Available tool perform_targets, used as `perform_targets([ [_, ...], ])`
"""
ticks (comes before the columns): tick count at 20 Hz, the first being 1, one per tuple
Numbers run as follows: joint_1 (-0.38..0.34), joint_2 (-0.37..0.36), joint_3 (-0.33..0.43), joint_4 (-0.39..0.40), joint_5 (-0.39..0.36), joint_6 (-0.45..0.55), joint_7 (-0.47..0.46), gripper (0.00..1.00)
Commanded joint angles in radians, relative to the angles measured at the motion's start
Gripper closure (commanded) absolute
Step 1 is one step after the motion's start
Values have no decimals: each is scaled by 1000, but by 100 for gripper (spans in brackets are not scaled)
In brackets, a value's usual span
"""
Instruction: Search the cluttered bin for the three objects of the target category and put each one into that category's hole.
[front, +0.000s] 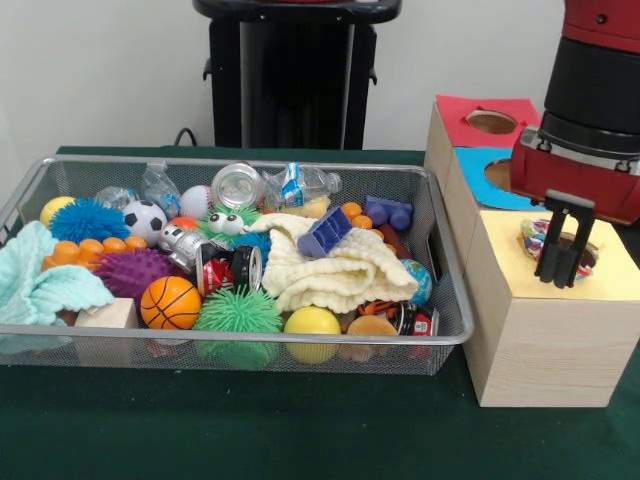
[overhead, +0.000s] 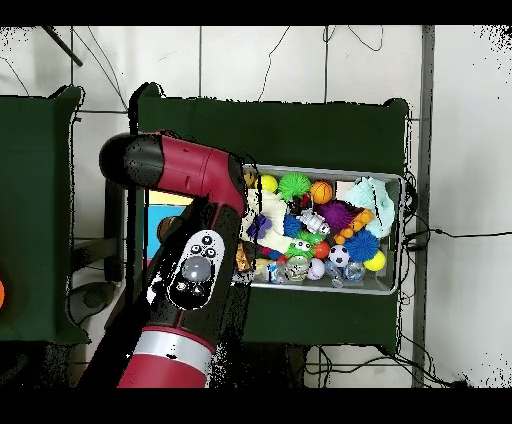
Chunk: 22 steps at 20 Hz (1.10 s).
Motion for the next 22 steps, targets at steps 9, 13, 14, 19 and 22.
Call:
perform_targets([
  [9,-12,-35,59,220,-17,9,192,100],
  [13,-1,-15,100,234,16,-11,222,100],
  [14,5,-13,102,237,21,-14,230,100],
  [19,23,-5,99,233,35,-11,258,100],
  [22,29,4,101,228,40,-15,264,100],
])
